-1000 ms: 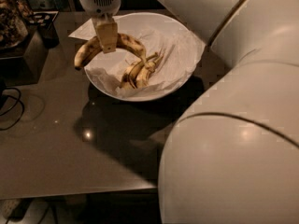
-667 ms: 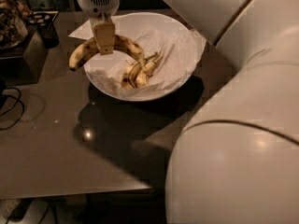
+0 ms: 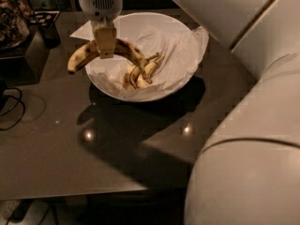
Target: Pick banana from white bowl
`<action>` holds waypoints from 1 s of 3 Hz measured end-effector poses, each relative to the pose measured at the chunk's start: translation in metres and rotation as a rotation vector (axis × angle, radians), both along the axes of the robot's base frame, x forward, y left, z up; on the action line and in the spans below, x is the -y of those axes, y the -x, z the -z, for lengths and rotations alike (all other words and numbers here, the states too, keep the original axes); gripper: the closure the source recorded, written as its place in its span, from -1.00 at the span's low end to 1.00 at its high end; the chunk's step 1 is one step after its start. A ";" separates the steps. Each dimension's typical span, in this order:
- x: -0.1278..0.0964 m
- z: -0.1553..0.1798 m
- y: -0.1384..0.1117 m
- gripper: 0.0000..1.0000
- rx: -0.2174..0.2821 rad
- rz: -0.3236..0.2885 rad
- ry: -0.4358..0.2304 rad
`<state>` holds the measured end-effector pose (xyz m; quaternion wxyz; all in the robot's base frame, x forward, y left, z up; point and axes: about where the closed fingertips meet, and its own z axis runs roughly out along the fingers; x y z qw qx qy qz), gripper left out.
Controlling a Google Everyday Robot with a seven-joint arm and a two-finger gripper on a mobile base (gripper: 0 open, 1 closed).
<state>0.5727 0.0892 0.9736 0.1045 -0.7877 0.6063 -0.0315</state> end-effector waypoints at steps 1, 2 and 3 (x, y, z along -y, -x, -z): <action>0.003 -0.003 0.015 1.00 -0.030 0.000 -0.025; 0.009 -0.004 0.040 1.00 -0.083 0.033 -0.044; 0.009 -0.006 0.059 1.00 -0.120 0.071 -0.051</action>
Offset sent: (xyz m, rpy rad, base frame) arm -0.0895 -0.0348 0.0032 -0.0081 0.2223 -0.0878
